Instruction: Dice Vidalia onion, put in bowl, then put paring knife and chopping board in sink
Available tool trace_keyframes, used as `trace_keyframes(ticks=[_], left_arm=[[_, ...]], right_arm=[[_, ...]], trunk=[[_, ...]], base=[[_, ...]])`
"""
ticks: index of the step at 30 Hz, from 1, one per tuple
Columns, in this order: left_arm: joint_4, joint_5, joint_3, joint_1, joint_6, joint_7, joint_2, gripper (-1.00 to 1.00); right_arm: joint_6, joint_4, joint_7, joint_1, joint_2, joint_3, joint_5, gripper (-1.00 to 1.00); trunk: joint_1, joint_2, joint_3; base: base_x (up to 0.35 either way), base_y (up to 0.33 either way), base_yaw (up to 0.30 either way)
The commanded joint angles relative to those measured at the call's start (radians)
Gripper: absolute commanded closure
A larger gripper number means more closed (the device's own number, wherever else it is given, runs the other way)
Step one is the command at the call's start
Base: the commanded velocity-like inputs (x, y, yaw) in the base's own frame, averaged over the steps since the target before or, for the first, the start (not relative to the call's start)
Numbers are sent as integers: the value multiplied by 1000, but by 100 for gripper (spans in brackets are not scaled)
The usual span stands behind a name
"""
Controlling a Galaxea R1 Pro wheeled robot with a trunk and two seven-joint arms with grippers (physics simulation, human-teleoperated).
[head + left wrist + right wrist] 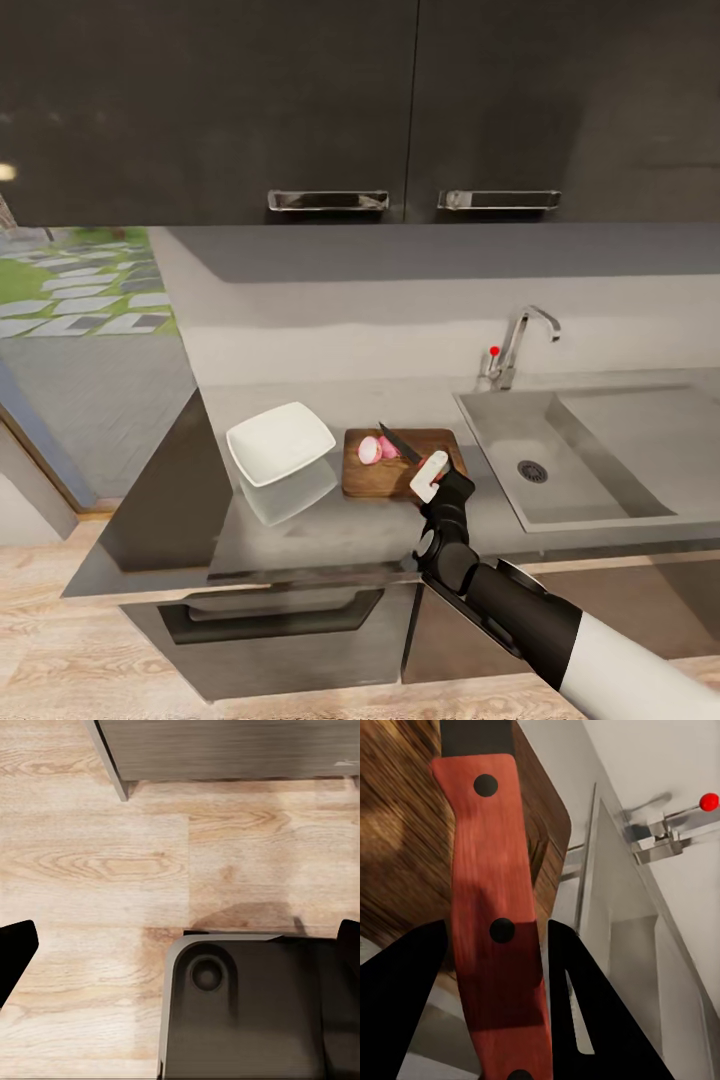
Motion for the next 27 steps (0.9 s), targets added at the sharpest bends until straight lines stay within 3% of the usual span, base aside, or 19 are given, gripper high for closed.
trace_keyframes(ticks=[1, 13, 27], left_arm=[[-2, 8, -7, 0, -2, 5, 1, -100], [-1, 8, -8, 0, -2, 5, 2, -100], [-1, 8, -8, 0, -2, 5, 1, -100]], right_arm=[[6, -1, -6, -2, -1, 4, -3, 100], [6, -4, -7, -2, -2, 2, 3, 100], [5, -12, -7, -2, -2, 2, 3, 100]], trunk=[[0, -1, -3], [0, -1, -8], [0, -1, 13]], base=[[0, 0, 0], [0, 0, 0], [0, 0, 0]])
